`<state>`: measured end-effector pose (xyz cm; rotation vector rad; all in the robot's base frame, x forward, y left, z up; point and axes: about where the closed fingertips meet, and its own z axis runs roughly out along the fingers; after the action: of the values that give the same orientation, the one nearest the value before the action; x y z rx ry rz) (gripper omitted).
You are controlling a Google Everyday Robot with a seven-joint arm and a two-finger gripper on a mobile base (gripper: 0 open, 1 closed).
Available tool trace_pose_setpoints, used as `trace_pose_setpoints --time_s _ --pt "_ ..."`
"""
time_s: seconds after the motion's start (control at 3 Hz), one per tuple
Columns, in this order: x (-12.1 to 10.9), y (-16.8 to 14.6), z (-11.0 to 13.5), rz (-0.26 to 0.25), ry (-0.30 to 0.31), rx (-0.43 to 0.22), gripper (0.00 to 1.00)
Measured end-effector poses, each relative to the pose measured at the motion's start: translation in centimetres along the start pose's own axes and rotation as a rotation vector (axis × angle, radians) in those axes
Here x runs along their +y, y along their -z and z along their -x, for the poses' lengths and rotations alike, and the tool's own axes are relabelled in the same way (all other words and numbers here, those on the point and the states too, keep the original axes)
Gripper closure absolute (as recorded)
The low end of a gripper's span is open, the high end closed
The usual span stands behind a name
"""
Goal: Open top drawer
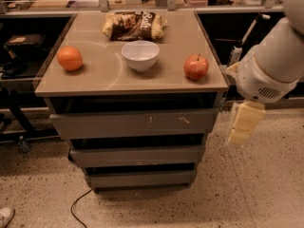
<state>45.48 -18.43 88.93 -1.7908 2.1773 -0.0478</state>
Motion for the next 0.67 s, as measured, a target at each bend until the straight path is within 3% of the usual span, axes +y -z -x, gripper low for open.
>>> trace_pose_setpoints --time_s 0.33,0.67 --pt "0.2 -4.1 0.4 0.028 0.032 -0.003 0.0" --pt "0.3 -10.3 1.6 0.088 0.058 0.008 0.0"
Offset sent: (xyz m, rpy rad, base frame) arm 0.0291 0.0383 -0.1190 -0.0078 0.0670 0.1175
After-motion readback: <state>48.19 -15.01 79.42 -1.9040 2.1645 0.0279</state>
